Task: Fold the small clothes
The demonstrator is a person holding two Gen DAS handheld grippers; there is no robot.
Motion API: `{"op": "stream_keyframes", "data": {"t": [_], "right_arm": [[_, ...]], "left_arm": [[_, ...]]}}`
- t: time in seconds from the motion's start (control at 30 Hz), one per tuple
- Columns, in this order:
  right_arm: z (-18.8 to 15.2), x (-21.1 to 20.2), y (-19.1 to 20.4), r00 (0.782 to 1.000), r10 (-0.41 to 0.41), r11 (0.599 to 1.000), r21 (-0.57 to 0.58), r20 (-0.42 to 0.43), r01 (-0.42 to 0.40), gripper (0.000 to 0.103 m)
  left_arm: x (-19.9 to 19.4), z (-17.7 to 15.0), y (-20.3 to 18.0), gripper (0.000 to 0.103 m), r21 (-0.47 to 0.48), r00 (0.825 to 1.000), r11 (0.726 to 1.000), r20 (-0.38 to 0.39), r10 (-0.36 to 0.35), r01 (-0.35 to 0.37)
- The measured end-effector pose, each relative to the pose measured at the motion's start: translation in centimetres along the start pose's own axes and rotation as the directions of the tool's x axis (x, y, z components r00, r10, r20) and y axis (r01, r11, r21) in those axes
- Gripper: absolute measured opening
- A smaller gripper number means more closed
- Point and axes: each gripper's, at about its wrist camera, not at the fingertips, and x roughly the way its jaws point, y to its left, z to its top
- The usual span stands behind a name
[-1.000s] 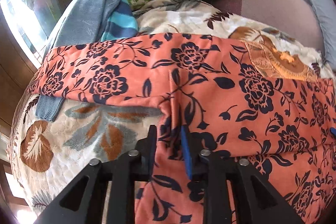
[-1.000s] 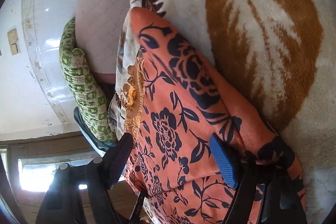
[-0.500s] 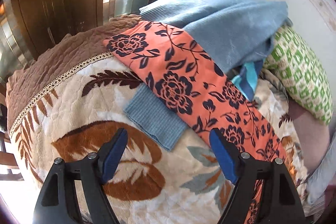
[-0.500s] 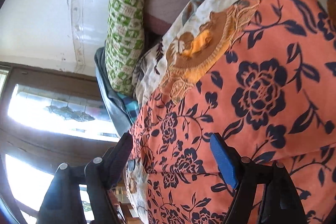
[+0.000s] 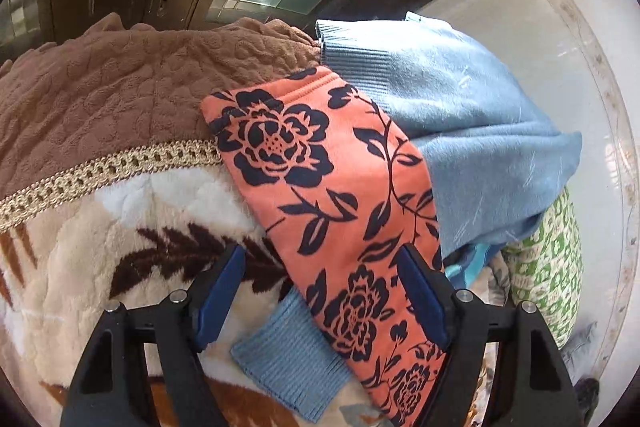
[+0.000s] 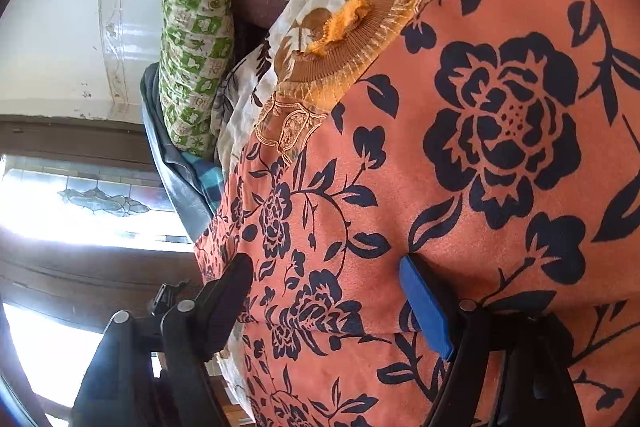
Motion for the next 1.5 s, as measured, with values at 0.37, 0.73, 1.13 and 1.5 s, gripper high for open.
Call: {"op": "stream_keyframes", "data": {"t": [0.37, 0.73, 1.13, 1.5], "right_arm": [[-0.3, 0.7, 1.5, 0.998, -0.062, 0.990, -0.122, 0.018, 0.064, 0.083], [-0.3, 0.5, 1.5, 0.998, -0.058, 0.992, -0.112, 0.016, 0.060, 0.082], [1.5, -4.8, -0.6, 0.990, 0.002, 1.000, 0.024, 0.143, -0.006, 0.081], [3.9, -15.8, -5.1, 0.895, 0.068, 0.975, 0.160, 0.441, -0.153, 0.081]], "left_arm": [[2.2, 1.4, 0.6, 0.022, -0.017, 0.996, 0.998, 0.066, -0.055, 0.056], [-3.3, -0.8, -4.0, 0.005, 0.163, 0.989, 0.986, 0.137, -0.063, 0.040], [-9.5, -19.0, -24.1, 0.004, 0.734, 0.962, 0.640, -0.069, -0.265, 0.229], [-3.2, -49.8, -35.1, 0.008, 0.867, 0.893, 0.216, -0.441, -0.088, 0.449]]}}
